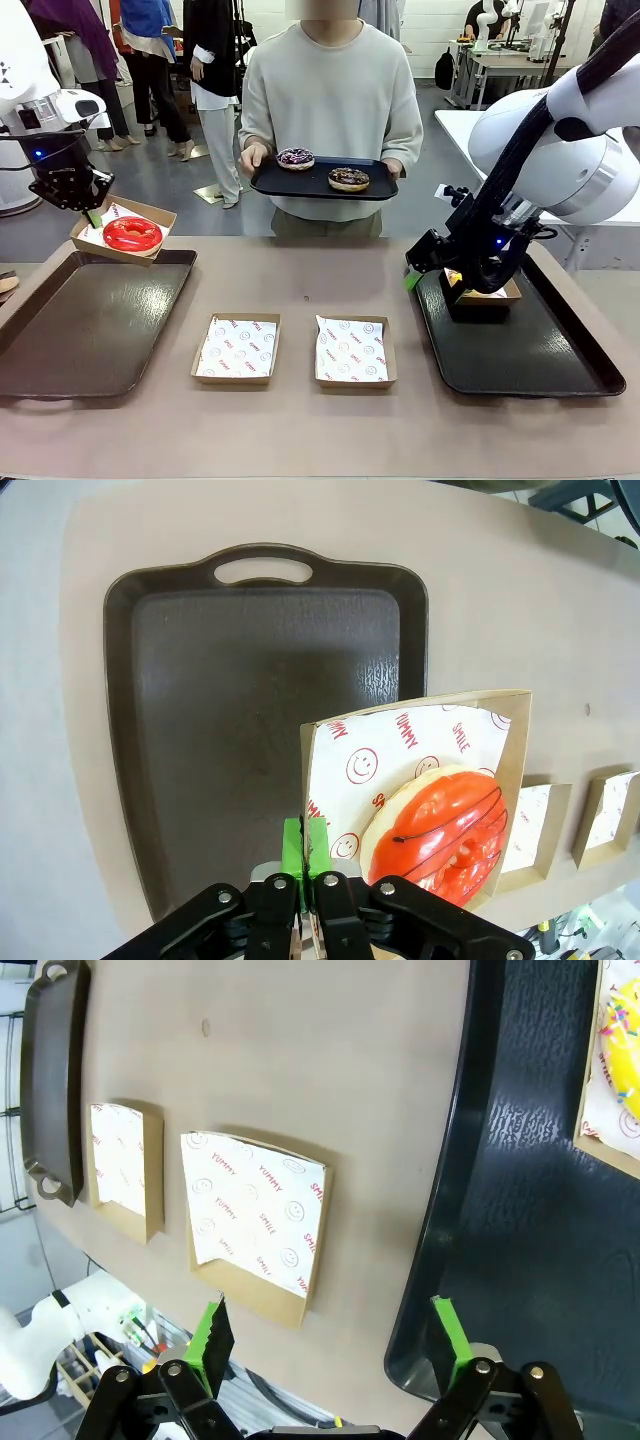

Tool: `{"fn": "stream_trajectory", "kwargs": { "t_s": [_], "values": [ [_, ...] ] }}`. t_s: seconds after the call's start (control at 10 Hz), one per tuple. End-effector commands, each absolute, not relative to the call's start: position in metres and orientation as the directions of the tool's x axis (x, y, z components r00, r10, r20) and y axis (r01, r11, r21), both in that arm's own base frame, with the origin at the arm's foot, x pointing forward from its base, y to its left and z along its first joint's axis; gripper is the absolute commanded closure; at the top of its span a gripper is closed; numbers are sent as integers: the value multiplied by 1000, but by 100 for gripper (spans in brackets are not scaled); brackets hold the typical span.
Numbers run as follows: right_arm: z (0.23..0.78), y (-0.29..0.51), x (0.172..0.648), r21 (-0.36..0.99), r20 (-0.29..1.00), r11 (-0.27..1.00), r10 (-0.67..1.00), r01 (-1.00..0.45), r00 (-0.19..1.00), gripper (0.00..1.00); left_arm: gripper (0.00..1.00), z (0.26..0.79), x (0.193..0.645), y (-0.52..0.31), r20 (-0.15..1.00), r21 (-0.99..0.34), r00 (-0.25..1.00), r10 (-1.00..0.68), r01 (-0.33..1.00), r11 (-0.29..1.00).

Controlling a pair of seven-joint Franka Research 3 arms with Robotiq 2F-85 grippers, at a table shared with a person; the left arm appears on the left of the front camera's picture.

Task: Individually package the donuts and arrange them on the tray.
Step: Place the picked Paper togo box on the Handle tray while simultaneously picking up another Paper togo box from the table with the other hand.

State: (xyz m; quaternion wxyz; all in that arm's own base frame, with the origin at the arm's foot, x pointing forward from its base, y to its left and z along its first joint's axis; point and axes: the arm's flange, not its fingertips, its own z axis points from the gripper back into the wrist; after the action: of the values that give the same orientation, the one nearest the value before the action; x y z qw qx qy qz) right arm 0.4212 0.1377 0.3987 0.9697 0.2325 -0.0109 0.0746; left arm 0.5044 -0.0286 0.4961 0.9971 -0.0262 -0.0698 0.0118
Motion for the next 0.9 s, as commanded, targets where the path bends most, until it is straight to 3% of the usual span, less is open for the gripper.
{"fn": "stream_trajectory", "kwargs": {
  "t_s": [0.0, 0.5, 0.8],
  "values": [
    [399, 138, 421, 449, 56, 881, 139, -150, 989, 0, 98, 496, 504, -29, 139, -54, 990, 27, -20, 998],
    [363, 241, 423, 175, 24, 964, 200, -201, 980, 0, 98, 457, 512, 43, 71, -110, 994, 79, -71, 991],
    [351, 285, 408, 53, 25, 993, 103, -104, 994, 0, 98, 434, 515, 68, 48, -146, 995, 90, -82, 986]
  ]
}}
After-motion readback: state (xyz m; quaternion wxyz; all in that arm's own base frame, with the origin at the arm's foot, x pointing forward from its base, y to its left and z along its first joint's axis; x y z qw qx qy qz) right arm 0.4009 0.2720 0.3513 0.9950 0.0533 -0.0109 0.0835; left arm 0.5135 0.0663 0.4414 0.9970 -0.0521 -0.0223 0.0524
